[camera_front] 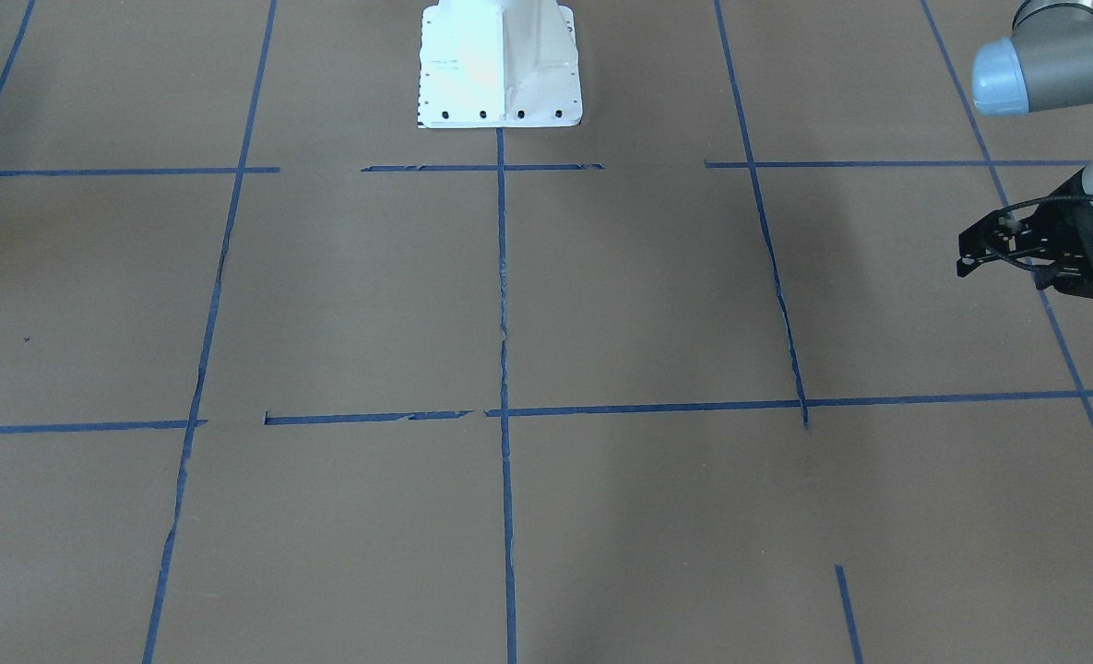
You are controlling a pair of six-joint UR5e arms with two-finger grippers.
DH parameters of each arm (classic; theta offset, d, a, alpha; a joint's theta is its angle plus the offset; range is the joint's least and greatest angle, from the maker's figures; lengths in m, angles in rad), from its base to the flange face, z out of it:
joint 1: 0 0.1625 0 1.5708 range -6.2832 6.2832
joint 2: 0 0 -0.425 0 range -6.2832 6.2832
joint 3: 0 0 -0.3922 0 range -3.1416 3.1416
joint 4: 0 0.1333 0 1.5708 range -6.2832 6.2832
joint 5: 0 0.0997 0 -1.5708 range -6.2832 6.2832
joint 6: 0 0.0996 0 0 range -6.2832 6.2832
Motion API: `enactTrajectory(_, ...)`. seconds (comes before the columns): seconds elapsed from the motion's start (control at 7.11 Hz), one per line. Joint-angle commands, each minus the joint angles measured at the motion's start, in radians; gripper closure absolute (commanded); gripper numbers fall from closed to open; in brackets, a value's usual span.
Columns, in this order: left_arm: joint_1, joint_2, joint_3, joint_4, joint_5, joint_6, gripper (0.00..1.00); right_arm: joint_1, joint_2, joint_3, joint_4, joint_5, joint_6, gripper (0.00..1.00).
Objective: Left arm hands cup to right arm to dump lemon
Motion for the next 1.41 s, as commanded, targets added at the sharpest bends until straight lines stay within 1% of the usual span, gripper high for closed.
enactTrajectory(0.0,0.0,-0.006,0.005,0.0,-0.001,-0.002,0.0,0.028,-0.003,0.039,-0.014,0.093,-0.105,0.88)
enactTrajectory(0.14,0.0,-0.008,0.006,0.0,-0.003,-0.002,0.0,0.083,-0.003,0.069,-0.061,0.147,-0.119,0.9)
enactTrajectory(0.28,0.0,-0.008,0.008,0.0,-0.001,-0.002,0.0,0.219,0.01,0.138,-0.174,0.307,-0.121,0.91)
enactTrajectory(0.42,0.0,-0.008,0.008,0.0,-0.003,-0.002,0.0,0.295,0.012,0.249,-0.317,0.433,-0.17,0.91)
enactTrajectory(0.56,0.0,-0.009,0.008,0.0,-0.003,-0.002,0.0,0.314,0.004,0.348,-0.429,0.46,-0.229,0.91)
enactTrajectory(0.84,0.0,-0.012,0.002,-0.002,-0.003,-0.031,0.0,0.311,0.02,0.398,-0.511,0.478,-0.428,0.92)
enactTrajectory(0.98,0.0,-0.012,0.003,-0.002,-0.004,-0.032,0.0,0.311,0.021,0.44,-0.569,0.541,-0.543,0.94)
enactTrajectory(1.12,0.0,-0.012,0.002,-0.002,-0.003,-0.031,0.0,0.309,0.021,0.506,-0.664,0.57,-0.643,0.93)
enactTrajectory(1.27,0.0,-0.012,0.002,-0.002,-0.004,-0.031,0.0,0.288,0.035,0.534,-0.721,0.598,-0.787,0.93)
